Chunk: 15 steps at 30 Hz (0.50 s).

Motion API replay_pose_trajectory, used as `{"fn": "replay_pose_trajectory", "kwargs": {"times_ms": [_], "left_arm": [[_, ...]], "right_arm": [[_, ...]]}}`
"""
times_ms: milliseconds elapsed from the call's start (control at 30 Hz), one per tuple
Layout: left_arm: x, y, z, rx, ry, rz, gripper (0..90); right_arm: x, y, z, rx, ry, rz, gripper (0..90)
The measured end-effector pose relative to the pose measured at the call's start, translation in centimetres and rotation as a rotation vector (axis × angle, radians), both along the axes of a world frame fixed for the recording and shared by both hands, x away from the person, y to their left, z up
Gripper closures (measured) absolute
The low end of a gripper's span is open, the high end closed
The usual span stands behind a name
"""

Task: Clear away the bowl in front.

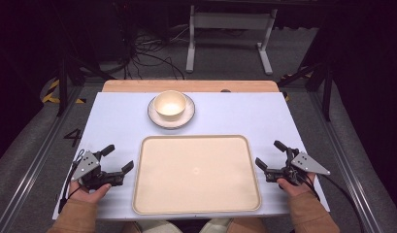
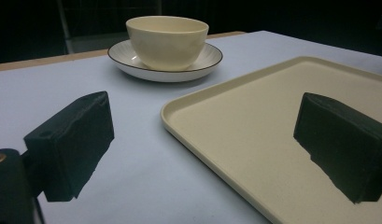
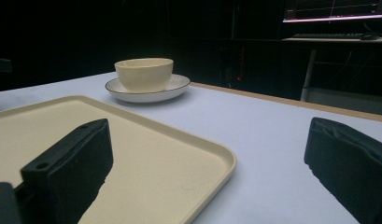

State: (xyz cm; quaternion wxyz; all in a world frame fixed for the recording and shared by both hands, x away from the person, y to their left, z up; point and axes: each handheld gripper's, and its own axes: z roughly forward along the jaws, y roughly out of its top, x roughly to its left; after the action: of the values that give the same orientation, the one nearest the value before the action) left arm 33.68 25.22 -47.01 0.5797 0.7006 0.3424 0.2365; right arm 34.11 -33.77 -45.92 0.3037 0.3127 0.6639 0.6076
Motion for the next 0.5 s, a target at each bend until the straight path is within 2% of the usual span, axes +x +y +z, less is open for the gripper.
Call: {"fn": "replay_pose_trajectory", "kwargs": {"times_ms": [233,333,500], "left_arm": [[0.16,-0.09,0.03,0.003,0.011,0.004,6.9],[0.24,-0.18,0.07,0.009,0.021,0.012,7.1],[0.26,-0.18,0.09,0.013,0.026,0.015,7.1]], "right_arm": [[0.00,0.02,-0.01,-0.006,-0.002,0.016,4.6],[-0.03,0.30,0.03,-0.041,-0.006,0.036,4.6],[-0.04,0.09,-0.01,-0.017,-0.010,0.028,4.6]]}}
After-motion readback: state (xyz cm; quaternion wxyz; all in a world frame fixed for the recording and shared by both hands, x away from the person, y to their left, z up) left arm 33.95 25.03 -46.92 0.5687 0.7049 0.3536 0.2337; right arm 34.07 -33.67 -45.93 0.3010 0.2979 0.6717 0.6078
